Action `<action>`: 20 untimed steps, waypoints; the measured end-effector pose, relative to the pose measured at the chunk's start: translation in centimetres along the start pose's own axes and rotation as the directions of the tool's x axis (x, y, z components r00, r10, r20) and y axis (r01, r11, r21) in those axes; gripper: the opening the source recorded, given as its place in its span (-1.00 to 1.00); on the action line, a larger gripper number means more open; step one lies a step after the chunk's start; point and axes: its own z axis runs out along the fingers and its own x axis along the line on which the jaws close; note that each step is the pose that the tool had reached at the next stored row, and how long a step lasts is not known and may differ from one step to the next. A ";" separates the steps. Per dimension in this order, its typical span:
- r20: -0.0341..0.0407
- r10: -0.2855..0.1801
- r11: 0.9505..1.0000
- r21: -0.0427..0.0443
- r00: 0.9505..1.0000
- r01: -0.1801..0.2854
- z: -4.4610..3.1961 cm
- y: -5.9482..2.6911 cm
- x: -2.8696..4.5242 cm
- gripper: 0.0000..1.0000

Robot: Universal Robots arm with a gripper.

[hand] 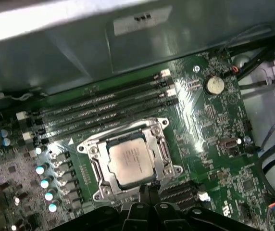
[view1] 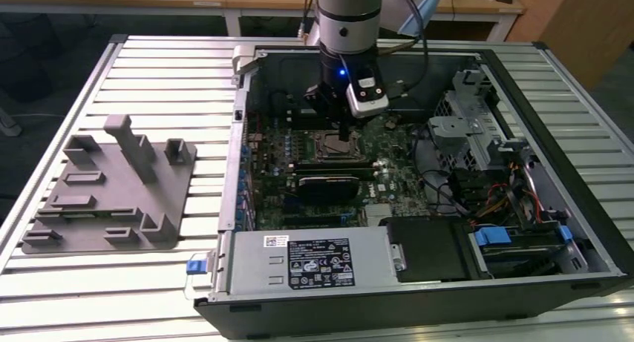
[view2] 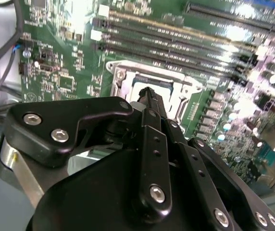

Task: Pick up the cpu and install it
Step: 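Install the second cpu locking lever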

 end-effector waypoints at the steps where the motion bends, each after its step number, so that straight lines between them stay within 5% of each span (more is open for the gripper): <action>1: 0.000 0.000 1.000 0.000 1.000 0.000 0.01 -0.19 -0.06 -0.79; 11: -0.004 -0.011 1.000 -0.008 1.000 0.011 0.37 -1.30 -0.40 -0.79; 20: -0.004 -0.098 0.995 -0.016 0.995 0.098 0.65 -1.34 -0.39 -0.79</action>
